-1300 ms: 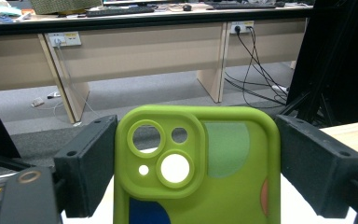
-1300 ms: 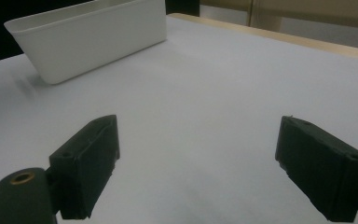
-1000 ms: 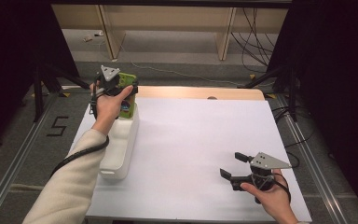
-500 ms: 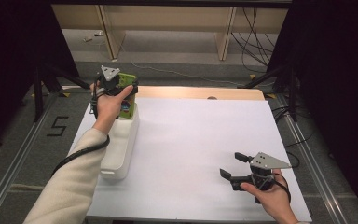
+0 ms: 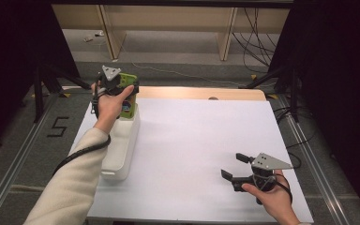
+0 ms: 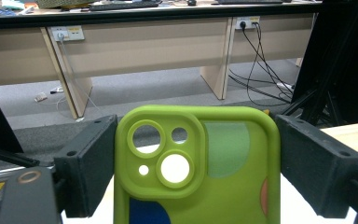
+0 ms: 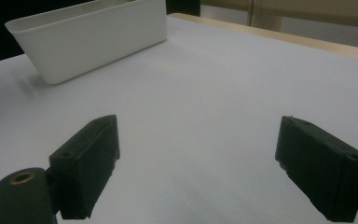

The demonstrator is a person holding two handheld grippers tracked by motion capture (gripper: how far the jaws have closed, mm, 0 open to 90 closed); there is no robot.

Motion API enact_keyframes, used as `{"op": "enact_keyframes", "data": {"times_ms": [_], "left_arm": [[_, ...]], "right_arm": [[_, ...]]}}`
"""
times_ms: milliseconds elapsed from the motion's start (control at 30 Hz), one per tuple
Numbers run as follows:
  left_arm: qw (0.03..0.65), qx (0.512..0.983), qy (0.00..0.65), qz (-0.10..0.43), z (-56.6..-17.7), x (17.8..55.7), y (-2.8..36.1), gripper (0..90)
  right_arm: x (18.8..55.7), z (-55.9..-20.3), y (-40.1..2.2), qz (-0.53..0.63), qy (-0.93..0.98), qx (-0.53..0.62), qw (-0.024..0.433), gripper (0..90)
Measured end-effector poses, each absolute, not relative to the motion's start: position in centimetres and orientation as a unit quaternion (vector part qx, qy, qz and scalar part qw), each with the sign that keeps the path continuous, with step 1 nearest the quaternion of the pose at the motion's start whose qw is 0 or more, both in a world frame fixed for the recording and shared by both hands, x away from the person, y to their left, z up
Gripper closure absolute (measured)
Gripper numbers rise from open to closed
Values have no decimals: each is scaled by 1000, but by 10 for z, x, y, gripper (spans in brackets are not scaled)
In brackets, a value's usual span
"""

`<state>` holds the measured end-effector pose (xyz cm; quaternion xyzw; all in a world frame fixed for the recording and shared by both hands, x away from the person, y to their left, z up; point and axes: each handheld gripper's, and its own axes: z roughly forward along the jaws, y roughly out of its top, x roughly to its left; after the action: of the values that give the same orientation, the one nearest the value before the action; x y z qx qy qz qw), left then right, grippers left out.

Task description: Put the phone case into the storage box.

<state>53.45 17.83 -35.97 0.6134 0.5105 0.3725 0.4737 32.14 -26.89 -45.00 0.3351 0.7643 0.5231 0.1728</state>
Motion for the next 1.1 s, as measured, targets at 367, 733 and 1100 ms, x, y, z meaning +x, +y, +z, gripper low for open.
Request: {"op": "enact_keyframes", "data": {"times_ms": [367, 733, 1100], "left_arm": [[472, 614, 514, 370, -362, 537, 179, 162], [473, 613, 513, 370, -364, 539, 180, 162], [468, 614, 514, 374, -365, 540, 181, 162]], "right_arm": [[321, -450, -269, 523, 764, 335, 173, 146], [321, -450, -269, 522, 765, 334, 173, 146], [321, -450, -269, 523, 765, 334, 173, 146]]}}
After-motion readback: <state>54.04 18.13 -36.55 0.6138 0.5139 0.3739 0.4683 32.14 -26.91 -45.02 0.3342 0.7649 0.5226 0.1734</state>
